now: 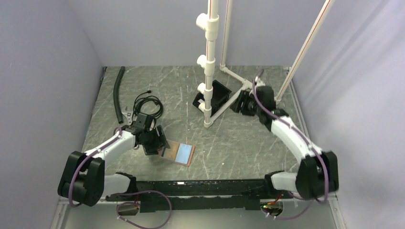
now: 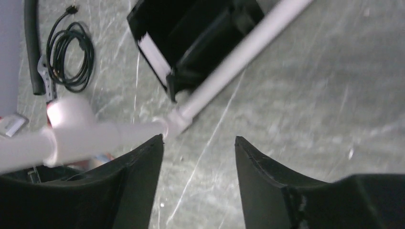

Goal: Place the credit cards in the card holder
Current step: Pick up the credit card from the storage box.

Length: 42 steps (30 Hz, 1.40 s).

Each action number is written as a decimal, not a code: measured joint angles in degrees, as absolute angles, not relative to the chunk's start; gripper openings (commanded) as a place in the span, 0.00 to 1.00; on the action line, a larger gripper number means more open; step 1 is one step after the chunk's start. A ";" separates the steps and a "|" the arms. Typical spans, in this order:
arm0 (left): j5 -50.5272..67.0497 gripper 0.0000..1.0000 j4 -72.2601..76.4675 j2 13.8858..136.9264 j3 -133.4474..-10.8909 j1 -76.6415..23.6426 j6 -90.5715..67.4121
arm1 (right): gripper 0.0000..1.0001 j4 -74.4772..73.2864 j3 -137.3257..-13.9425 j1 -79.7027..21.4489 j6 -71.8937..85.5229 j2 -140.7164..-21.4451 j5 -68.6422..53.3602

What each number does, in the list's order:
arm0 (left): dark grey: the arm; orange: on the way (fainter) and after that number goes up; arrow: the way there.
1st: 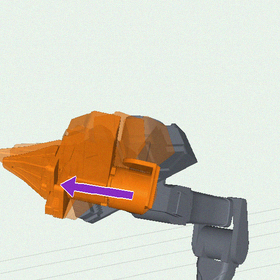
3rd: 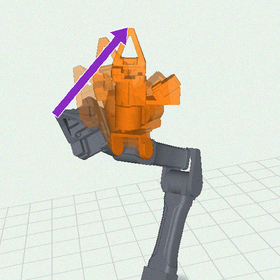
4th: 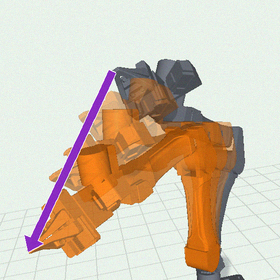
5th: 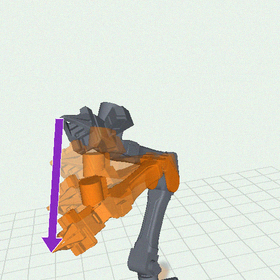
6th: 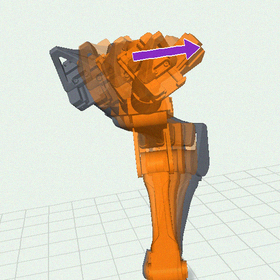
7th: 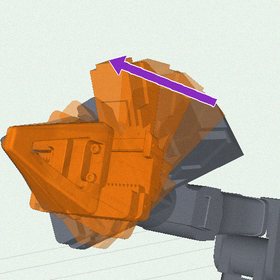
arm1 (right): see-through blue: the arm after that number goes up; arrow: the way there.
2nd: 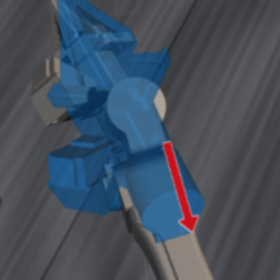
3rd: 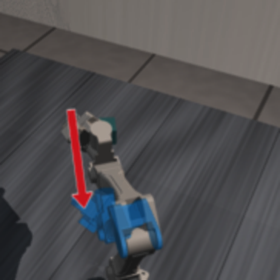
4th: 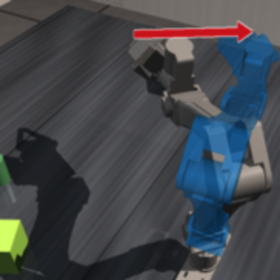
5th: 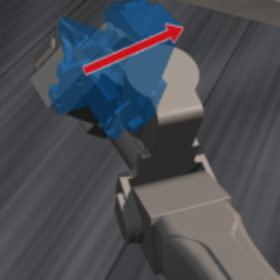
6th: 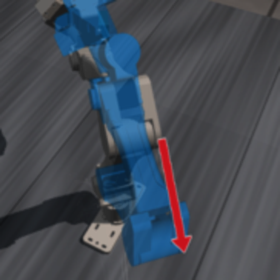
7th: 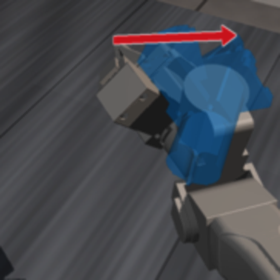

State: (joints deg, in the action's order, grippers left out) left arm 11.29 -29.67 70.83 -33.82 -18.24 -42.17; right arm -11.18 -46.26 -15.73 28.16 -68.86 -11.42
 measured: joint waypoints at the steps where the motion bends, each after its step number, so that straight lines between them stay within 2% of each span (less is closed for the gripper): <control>1: 11.33 0.67 -29.23 71.07 -33.34 -18.24 -42.19 | 0.68 -11.73 -49.60 -14.28 27.24 -72.25 -12.82; 3: 11.94 0.58 -28.45 71.07 -32.80 -18.15 -42.48 | 0.76 -13.23 -56.88 -12.73 24.95 -79.20 -15.35; 5: 12.88 0.48 -26.85 71.07 -31.92 -18.13 -42.96 | 0.79 -14.28 -65.41 -12.19 21.65 -86.96 -18.20; 11: 16.60 0.40 -22.24 70.17 -28.71 -18.13 -45.87 | 0.83 -20.08 -82.96 -12.64 13.15 -101.84 -26.02; 18: 19.27 0.39 -18.98 68.73 -26.04 -18.09 -49.06 | 0.82 -29.04 -99.79 -16.80 6.96 -115.92 -27.44; 26: 19.25 0.44 -21.87 66.11 -25.98 -18.22 -49.23 | 0.80 -35.83 -109.03 -21.37 3.38 -125.69 -27.22; 33: 19.25 0.46 -25.98 63.88 -27.44 -18.24 -48.84 | 0.76 -37.58 -112.09 -22.20 2.76 -130.28 -27.73; 42: 19.25 0.46 -27.55 62.57 -29.56 -18.24 -48.51 | 0.65 -38.06 -112.31 -22.72 2.74 -132.03 -31.88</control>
State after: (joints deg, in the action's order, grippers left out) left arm 19.25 -27.55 62.57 -29.56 -18.24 -48.51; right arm -38.06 -112.31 -22.72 2.74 -132.03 -31.88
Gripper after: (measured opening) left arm 0.460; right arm 0.690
